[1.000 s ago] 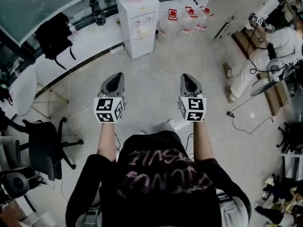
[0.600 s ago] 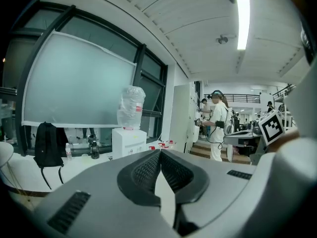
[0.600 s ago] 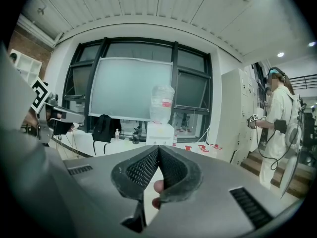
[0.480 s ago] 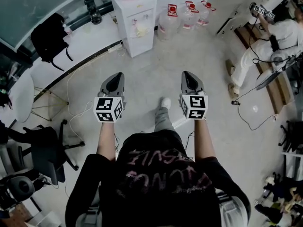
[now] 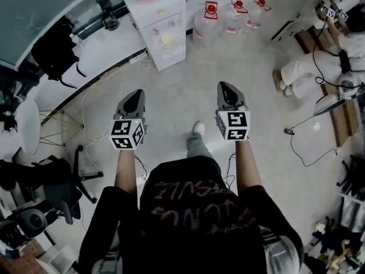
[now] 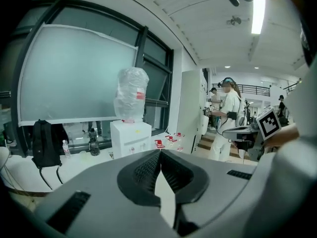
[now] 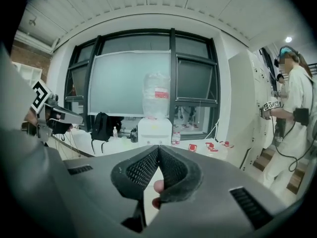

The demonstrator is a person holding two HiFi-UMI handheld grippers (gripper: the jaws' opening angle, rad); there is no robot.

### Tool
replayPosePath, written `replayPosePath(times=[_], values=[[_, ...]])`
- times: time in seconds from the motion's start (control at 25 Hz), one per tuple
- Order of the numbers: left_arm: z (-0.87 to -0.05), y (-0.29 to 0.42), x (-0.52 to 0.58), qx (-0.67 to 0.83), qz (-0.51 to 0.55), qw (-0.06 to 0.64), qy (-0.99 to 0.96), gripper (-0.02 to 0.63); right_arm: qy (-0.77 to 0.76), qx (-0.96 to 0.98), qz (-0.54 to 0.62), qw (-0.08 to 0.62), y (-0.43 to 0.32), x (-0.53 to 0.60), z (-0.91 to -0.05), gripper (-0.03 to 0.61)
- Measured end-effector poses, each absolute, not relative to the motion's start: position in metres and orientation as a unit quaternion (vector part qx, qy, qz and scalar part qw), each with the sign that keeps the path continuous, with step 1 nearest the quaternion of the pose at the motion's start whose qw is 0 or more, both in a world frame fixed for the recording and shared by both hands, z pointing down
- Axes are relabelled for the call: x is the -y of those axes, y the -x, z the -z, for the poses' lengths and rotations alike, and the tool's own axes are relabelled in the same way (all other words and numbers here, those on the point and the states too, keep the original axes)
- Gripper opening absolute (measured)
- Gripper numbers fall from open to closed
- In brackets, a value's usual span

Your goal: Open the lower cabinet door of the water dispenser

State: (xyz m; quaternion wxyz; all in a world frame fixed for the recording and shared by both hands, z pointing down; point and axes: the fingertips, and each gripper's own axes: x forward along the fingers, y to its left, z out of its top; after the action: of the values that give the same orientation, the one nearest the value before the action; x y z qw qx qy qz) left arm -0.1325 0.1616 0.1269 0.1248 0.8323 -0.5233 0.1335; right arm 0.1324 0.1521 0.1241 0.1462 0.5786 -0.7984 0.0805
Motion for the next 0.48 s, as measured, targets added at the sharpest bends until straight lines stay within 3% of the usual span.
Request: replayPosePath(times=[0.48], values=[[-0.154, 0.078, -0.056, 0.553, -0.153, 0.155, -0.804, 0.012, -0.531, 0.825, -0.099, 0.163, -0.189, -0.017, -0.155, 0.014]])
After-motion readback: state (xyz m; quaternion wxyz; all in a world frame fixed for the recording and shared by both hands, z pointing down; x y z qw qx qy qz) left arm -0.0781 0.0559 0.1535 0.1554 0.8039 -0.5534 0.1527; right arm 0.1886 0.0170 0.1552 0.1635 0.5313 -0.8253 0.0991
